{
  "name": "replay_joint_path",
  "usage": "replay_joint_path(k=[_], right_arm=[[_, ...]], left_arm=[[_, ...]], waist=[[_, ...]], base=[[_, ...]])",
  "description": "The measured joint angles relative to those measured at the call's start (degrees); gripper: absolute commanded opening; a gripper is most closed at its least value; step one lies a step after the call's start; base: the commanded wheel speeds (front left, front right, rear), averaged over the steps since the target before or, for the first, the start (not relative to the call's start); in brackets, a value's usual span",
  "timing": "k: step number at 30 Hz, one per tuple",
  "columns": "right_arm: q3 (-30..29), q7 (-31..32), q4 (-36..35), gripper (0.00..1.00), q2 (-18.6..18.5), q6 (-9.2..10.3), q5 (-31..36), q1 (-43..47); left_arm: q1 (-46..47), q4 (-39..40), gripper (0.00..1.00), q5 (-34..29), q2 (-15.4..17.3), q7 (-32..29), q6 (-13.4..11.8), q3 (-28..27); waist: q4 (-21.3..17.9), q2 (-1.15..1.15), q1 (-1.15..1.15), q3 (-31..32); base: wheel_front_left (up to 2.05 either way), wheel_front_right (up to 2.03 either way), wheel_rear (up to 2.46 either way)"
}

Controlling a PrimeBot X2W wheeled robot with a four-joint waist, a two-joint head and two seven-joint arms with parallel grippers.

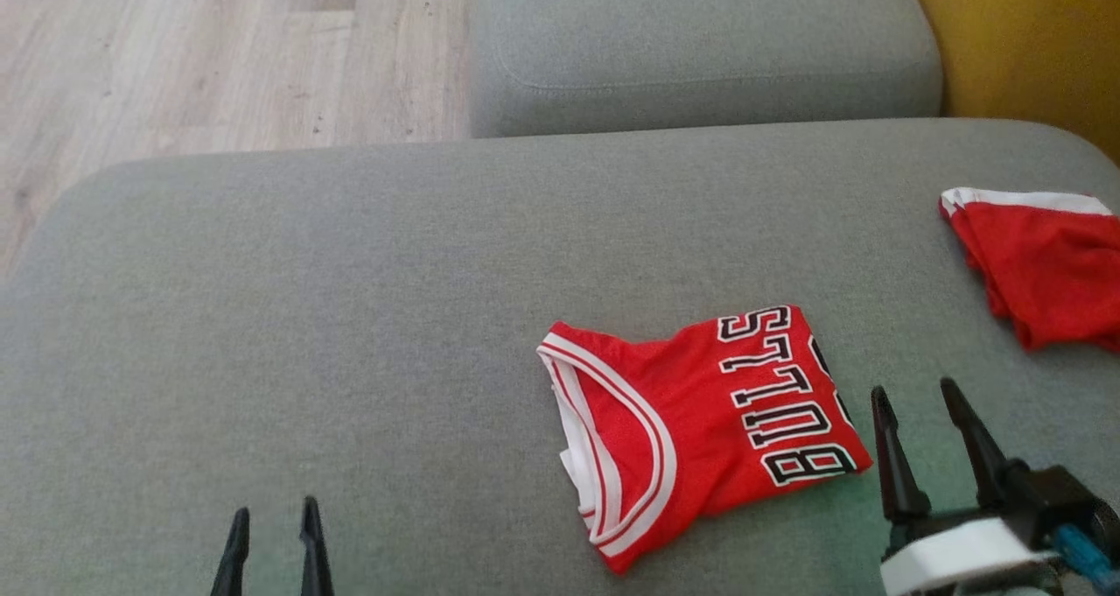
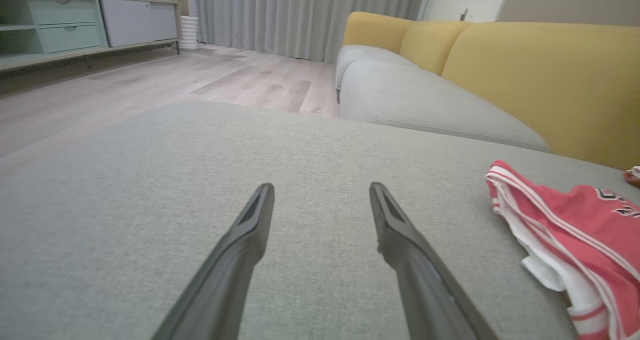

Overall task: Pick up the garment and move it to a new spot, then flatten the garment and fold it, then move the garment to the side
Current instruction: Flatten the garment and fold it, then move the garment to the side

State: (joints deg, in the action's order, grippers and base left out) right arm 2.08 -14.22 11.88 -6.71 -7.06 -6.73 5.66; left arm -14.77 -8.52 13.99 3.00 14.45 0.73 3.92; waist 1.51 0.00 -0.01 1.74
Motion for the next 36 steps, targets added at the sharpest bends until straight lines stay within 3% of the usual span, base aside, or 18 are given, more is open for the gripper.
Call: replay_joint_path(k=[8,13,16,17,20,25,28,36], right_arm=[[-0.64,0.00,1.20,1.00,0.57,0.00,-0.40,1.11],[2.30,0.47,3.89,1.00,0.34,0.00,-5.56,0.72],[5.22,6.23,3.35,1.00,-1.82,0.00,-11.07,-1.94],[5.01,12.03,1.93,1.00,-4.44,0.00,-15.10,-6.10],[5.12,21.16,0.93,1.00,-8.50,0.00,-19.07,-12.54],[7.21,32.22,5.56,1.00,-10.21,0.00,-22.45,-17.34],[9.00,35.12,10.38,1.00,-9.98,0.00,-23.37,-18.17],[10.67,35.08,21.26,1.00,-9.36,0.00,-23.04,-22.79]], left_arm=[[-0.82,-0.55,1.00,-0.43,0.04,0.00,0.86,-0.77],[-0.82,-0.51,1.00,-0.43,0.05,0.00,0.85,-0.86],[-0.81,-0.45,1.00,-0.42,0.05,0.00,0.81,-0.82],[-0.80,-0.46,1.00,-0.42,0.04,0.00,0.80,-0.76],[-0.77,-0.46,1.00,-0.38,0.04,-0.01,0.80,-0.54],[0.38,-0.66,1.00,-0.37,0.04,-0.01,0.79,0.48],[2.14,-0.80,1.00,-0.36,0.04,0.00,0.79,1.74],[3.29,-1.49,1.00,-2.83,0.02,0.00,0.86,3.28]], waist=[[0.63,0.00,0.00,0.41],[0.45,0.00,0.00,0.01],[0.02,0.00,0.01,-0.55],[-0.31,0.00,0.01,-1.00],[-0.58,0.00,0.01,-1.79],[-0.13,0.00,0.01,-3.42],[0.71,0.00,0.02,-4.18],[2.99,0.00,0.02,-6.52]], base=[[0.00,0.00,0.00],[0.00,0.00,0.00],[0.00,0.00,0.00],[0.00,0.00,0.00],[0.00,0.00,0.00],[0.00,0.00,0.00],[0.00,0.00,0.00],[0.00,0.00,0.00]])
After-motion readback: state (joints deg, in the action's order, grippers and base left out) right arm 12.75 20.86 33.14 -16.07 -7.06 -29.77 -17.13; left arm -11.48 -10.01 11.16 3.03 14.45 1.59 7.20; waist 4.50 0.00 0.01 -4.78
